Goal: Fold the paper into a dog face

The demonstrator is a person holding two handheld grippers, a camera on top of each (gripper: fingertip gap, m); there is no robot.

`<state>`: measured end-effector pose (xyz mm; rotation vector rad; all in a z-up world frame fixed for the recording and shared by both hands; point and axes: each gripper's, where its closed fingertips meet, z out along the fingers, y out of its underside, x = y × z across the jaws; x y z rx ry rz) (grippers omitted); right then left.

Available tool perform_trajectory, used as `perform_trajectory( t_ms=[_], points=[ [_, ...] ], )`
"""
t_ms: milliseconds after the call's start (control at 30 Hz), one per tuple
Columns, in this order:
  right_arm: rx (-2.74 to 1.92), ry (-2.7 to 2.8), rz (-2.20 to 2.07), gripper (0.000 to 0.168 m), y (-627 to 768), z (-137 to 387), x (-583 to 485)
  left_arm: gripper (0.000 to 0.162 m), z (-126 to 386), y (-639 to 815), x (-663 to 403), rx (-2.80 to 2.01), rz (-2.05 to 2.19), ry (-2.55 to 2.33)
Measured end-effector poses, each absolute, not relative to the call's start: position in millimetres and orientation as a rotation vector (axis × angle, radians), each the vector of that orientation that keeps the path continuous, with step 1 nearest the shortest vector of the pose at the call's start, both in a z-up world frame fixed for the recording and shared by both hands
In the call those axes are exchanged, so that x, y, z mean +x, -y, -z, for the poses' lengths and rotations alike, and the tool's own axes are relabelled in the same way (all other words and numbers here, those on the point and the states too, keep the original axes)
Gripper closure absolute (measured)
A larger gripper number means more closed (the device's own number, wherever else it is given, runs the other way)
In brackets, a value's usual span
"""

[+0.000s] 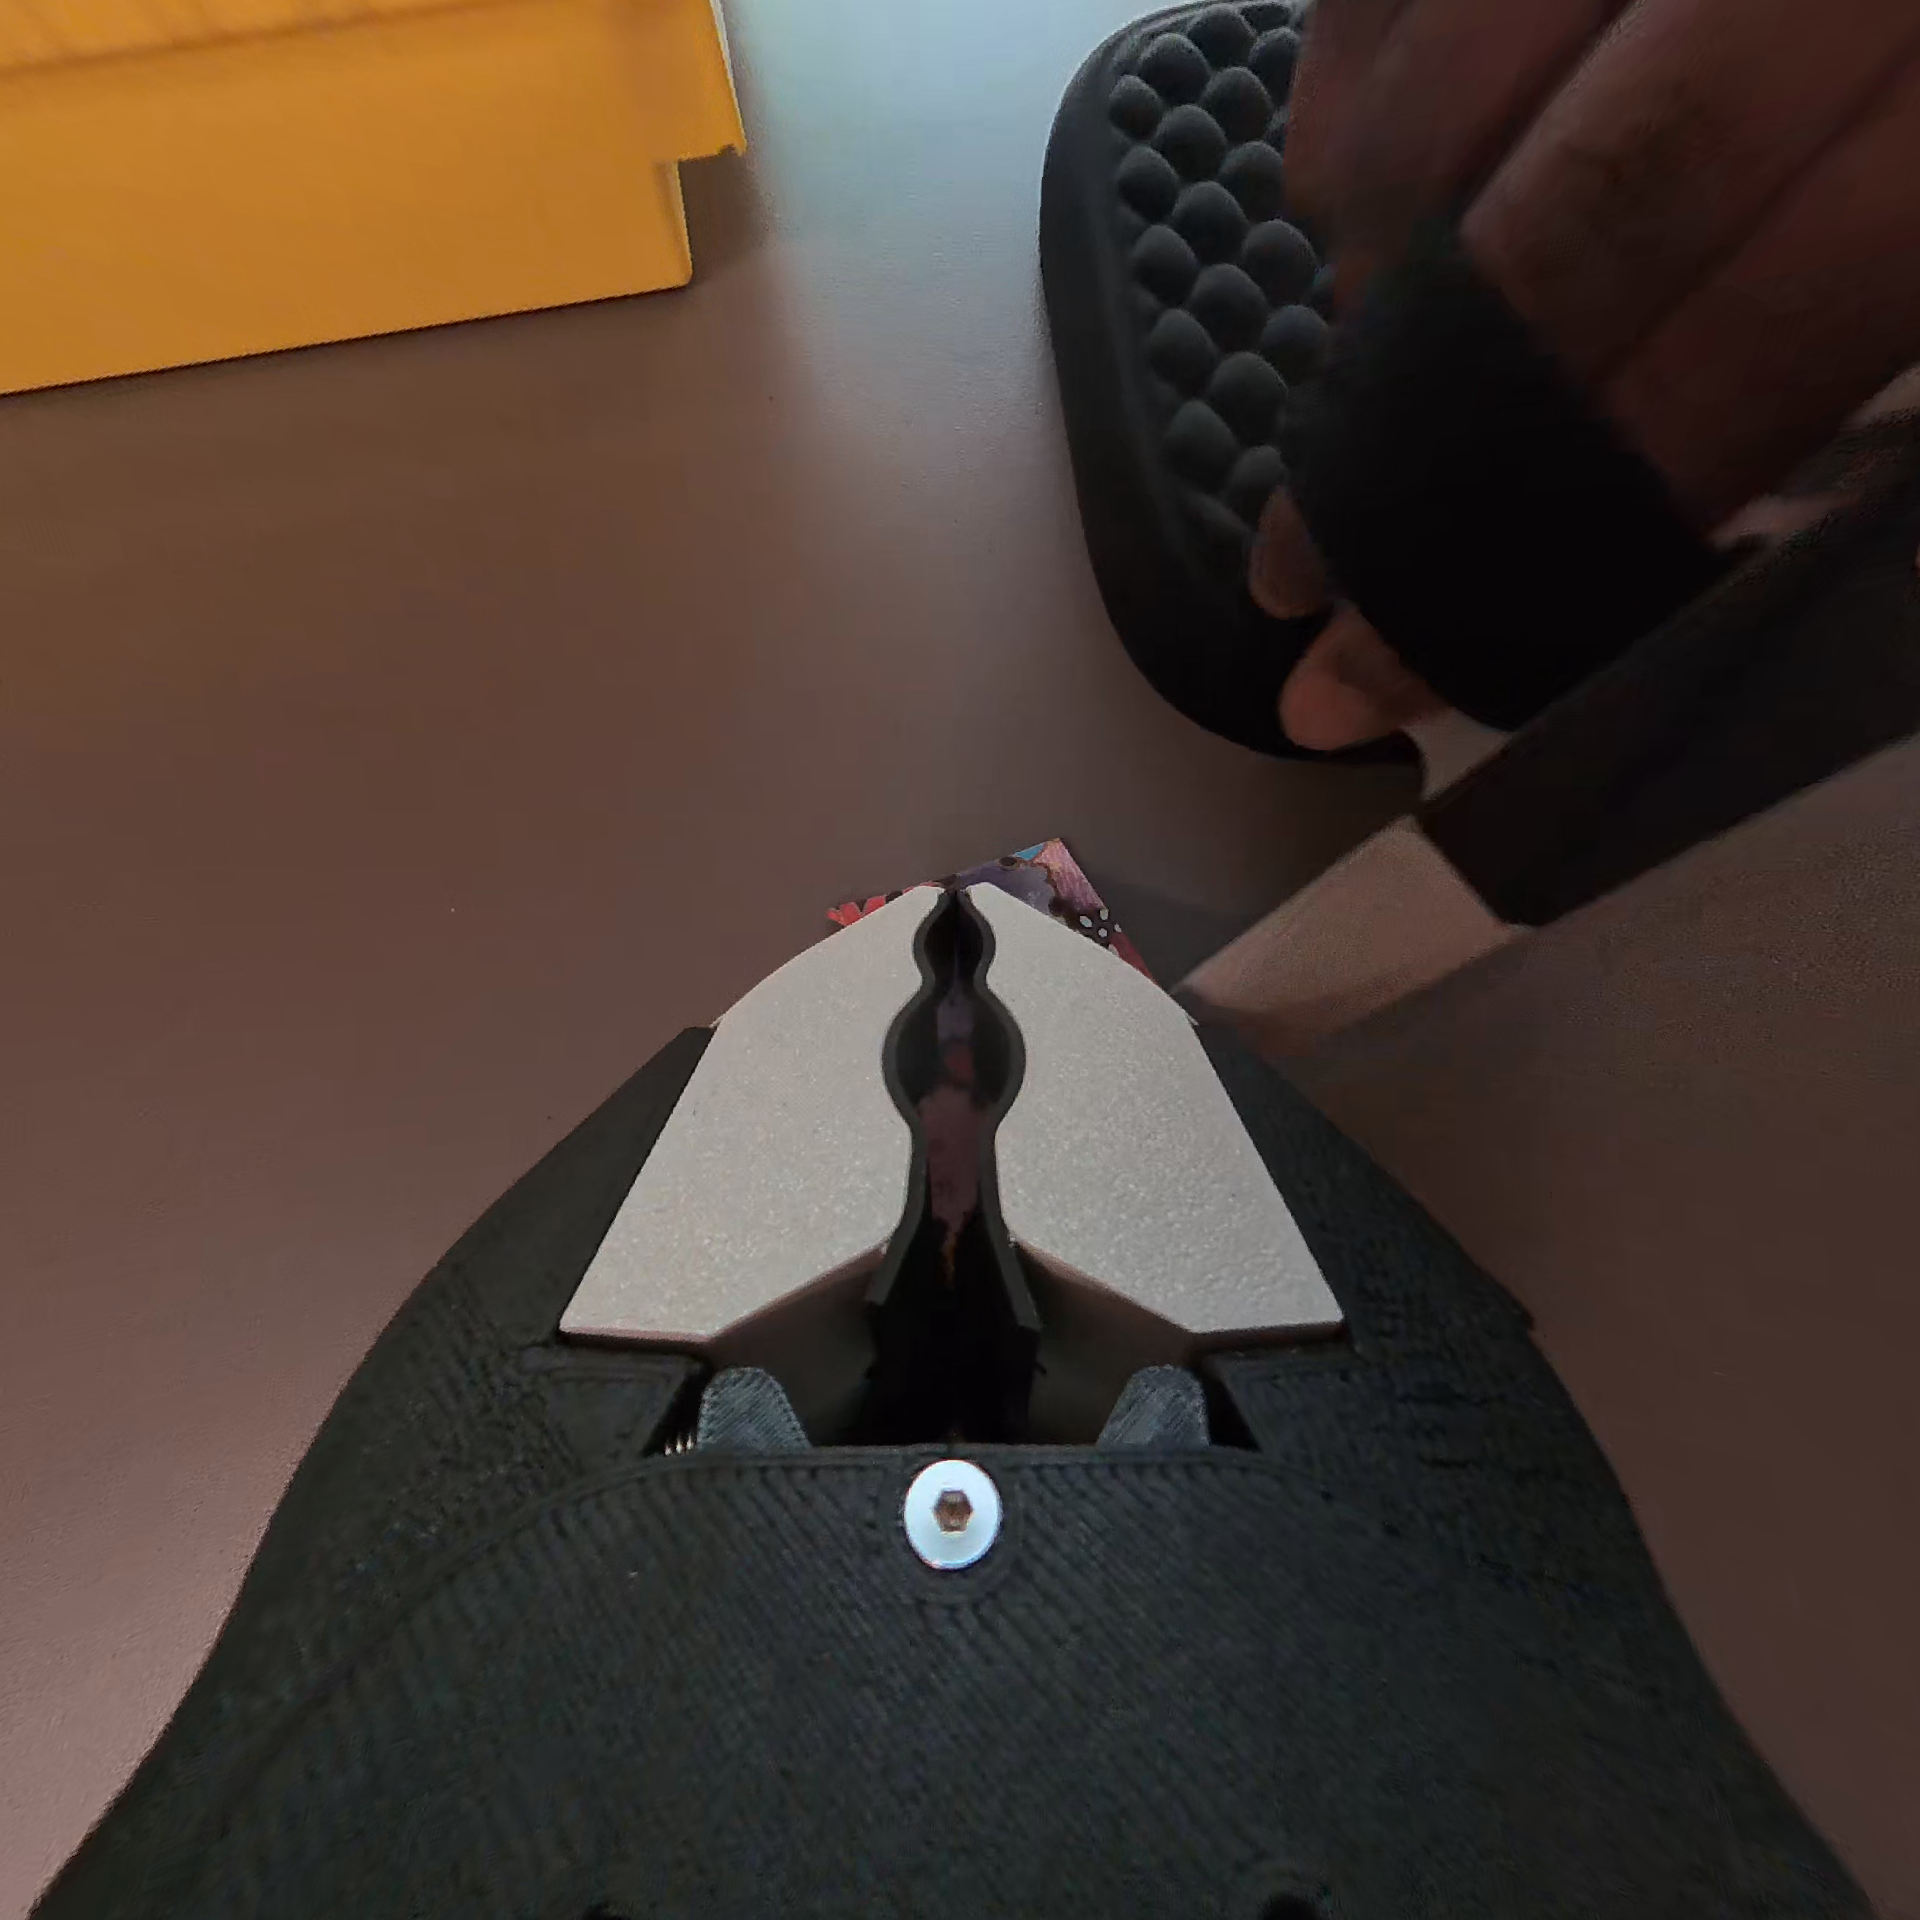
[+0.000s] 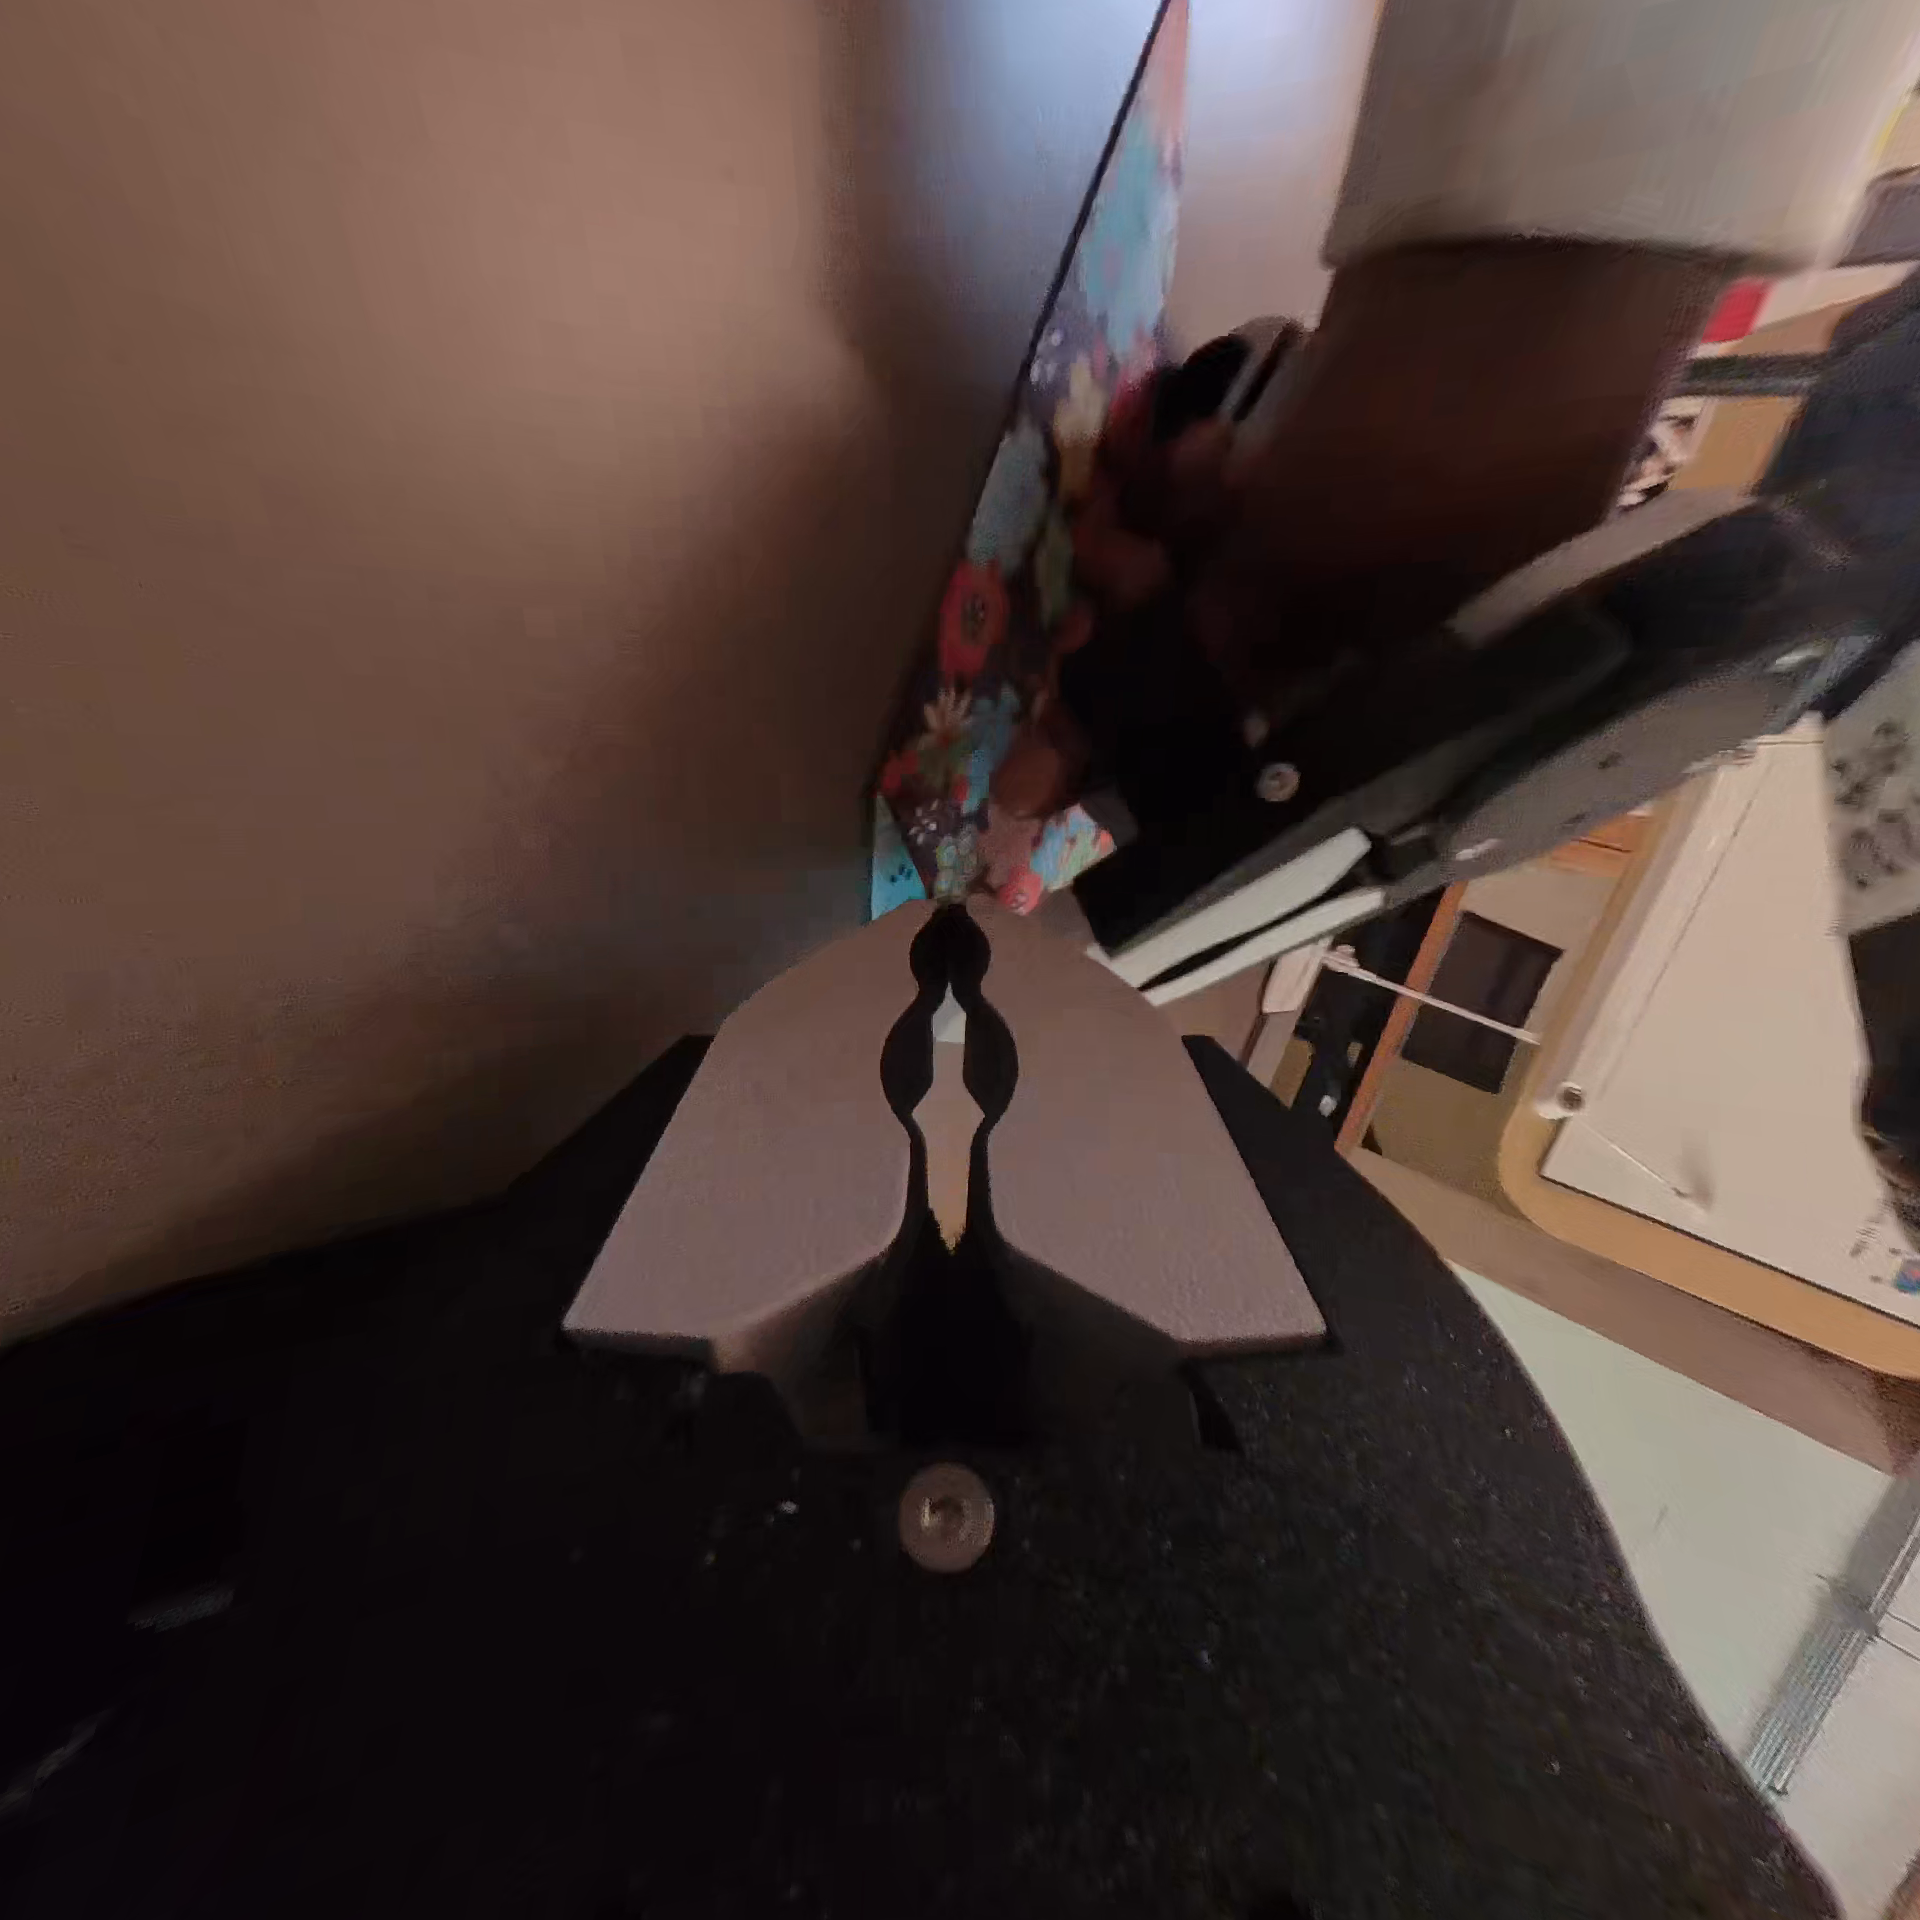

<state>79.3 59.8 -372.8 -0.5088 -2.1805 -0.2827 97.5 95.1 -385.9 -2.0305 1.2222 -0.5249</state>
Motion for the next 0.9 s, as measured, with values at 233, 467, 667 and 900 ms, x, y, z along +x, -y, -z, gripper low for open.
perform_trajectory(
  t_ms=[233,467,667,900],
  points=[
    [-0.360,2.163,0.213,0.168,-18.9,372.7,57.0,0.161,385.7,-95.3,97.8,-2.029,0.523,-1.222],
    [-0.477,2.227,0.496,0.168,-85.2,379.8,95.1,0.161,385.4,-95.5,97.9,-2.029,0.523,-1.222],
    [-0.679,2.173,0.463,0.168,-106.8,370.0,101.6,0.161,384.4,-96.4,96.9,-2.057,0.569,-1.196],
    [-1.190,1.809,-0.409,0.168,-64.4,311.8,92.4,0.139,302.2,-106.4,23.2,-1.967,0.533,-0.980]
  ],
)
